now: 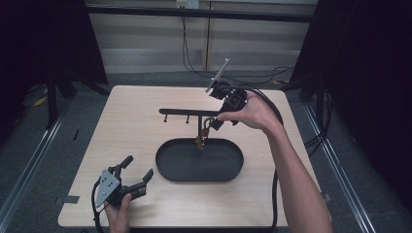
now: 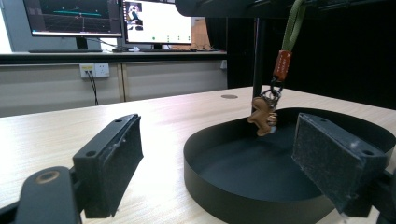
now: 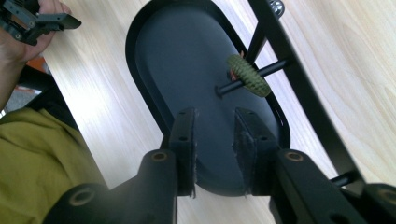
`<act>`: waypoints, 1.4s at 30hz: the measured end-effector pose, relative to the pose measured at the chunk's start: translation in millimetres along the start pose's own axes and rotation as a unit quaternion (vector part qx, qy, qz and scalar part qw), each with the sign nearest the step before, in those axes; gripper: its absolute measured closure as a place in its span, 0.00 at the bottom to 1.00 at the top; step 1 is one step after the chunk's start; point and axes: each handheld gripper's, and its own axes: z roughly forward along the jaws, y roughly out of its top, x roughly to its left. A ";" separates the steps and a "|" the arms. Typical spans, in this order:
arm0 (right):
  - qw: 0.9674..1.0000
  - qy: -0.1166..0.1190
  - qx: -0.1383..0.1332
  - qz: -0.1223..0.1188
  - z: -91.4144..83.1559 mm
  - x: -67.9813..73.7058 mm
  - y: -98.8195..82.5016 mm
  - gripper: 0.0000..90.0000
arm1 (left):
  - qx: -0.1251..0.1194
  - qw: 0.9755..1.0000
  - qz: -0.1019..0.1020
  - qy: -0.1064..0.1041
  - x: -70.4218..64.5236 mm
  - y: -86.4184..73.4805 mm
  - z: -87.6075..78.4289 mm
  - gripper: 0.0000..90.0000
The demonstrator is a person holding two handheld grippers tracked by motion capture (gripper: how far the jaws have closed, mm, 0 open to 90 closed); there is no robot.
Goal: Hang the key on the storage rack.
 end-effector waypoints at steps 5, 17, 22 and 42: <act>0.999 0.009 -0.044 -0.007 4.8 9.9 -19.2 0.71 | 0.000 1.000 0.000 0.000 0.0 0.0 0.0 0.17; 0.990 -0.018 -0.139 -0.007 14.3 18.7 -55.7 0.69 | -0.001 1.000 -0.001 0.000 -0.1 0.0 0.1 0.17; 0.986 -0.016 -0.166 -0.017 22.1 24.5 -65.1 0.69 | 0.000 1.000 0.000 0.000 0.0 0.0 0.0 0.17; 0.924 -0.042 -0.378 0.048 69.4 40.9 -135.8 0.48 | 0.000 1.000 0.000 0.000 0.0 0.0 0.0 0.17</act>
